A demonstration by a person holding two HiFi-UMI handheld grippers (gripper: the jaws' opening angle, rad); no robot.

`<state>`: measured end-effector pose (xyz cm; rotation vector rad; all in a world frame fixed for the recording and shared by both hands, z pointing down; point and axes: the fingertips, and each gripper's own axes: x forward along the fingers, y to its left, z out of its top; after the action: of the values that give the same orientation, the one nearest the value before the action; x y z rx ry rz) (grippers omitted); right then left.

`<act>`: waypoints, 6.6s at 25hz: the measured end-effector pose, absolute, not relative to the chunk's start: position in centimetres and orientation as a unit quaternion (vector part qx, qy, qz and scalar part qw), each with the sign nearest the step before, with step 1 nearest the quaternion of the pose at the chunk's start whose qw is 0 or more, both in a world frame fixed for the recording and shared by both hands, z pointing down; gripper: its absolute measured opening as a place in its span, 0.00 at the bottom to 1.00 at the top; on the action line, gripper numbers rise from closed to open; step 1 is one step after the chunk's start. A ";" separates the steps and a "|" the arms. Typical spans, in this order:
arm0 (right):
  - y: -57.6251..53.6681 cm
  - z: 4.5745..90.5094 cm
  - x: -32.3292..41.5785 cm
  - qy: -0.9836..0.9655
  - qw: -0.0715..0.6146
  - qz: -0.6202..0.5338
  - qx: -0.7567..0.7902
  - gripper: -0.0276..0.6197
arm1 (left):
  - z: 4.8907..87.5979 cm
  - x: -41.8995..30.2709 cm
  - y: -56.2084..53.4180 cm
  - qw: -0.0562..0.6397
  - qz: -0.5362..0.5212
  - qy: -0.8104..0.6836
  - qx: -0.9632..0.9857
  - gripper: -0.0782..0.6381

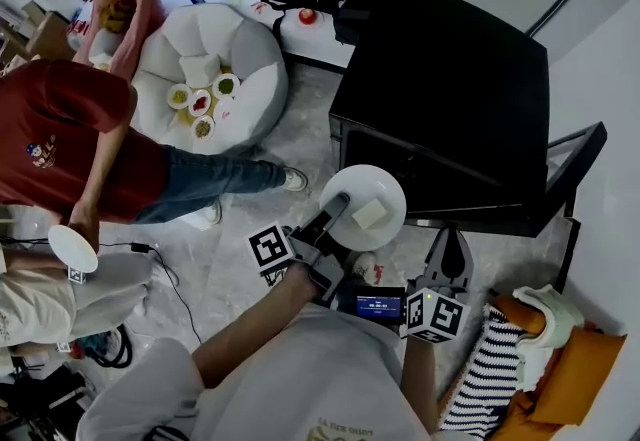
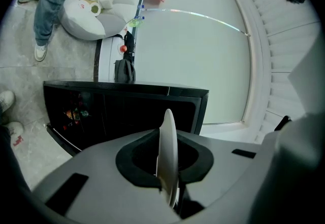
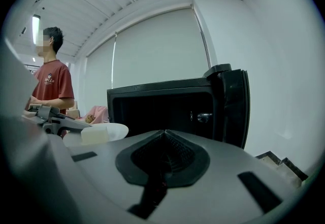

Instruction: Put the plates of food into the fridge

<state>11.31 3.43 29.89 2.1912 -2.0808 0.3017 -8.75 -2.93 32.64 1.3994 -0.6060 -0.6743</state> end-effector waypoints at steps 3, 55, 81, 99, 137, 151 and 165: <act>3.0 29.9 11.7 -0.694 0.059 0.096 0.711 0.06 | 32.3 -8.0 -3.1 0.670 -0.308 -0.271 0.619 0.15; 1.0 41.8 11.0 -0.782 0.178 0.047 0.595 0.06 | 43.4 -5.9 -2.3 0.663 -0.315 -0.308 0.606 0.15; 2.3 48.3 10.7 -0.794 0.181 0.111 0.570 0.06 | 48.7 -5.8 -2.3 0.648 -0.338 -0.321 0.602 0.15; 2.1 49.6 10.0 -0.797 0.163 0.132 0.567 0.06 | 51.0 -5.0 -2.4 0.653 -0.326 -0.328 0.599 0.15; -1.1 51.9 9.2 -0.811 0.170 0.123 0.545 0.06 | 54.4 -2.3 -7.6 0.646 -0.331 -0.348 0.593 0.15; -1.9 51.6 8.3 -0.821 0.169 0.114 0.533 0.06 | 54.3 -1.0 -9.8 0.645 -0.328 -0.341 0.600 0.15; -2.7 51.4 7.9 -0.818 0.162 0.118 0.539 0.06 | 54.7 -0.4 -11.3 0.649 -0.330 -0.334 0.599 0.15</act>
<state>7.94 -2.73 51.44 1.5374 -2.3345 0.3358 -0.38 -11.34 54.74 1.3613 -0.7592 -0.7493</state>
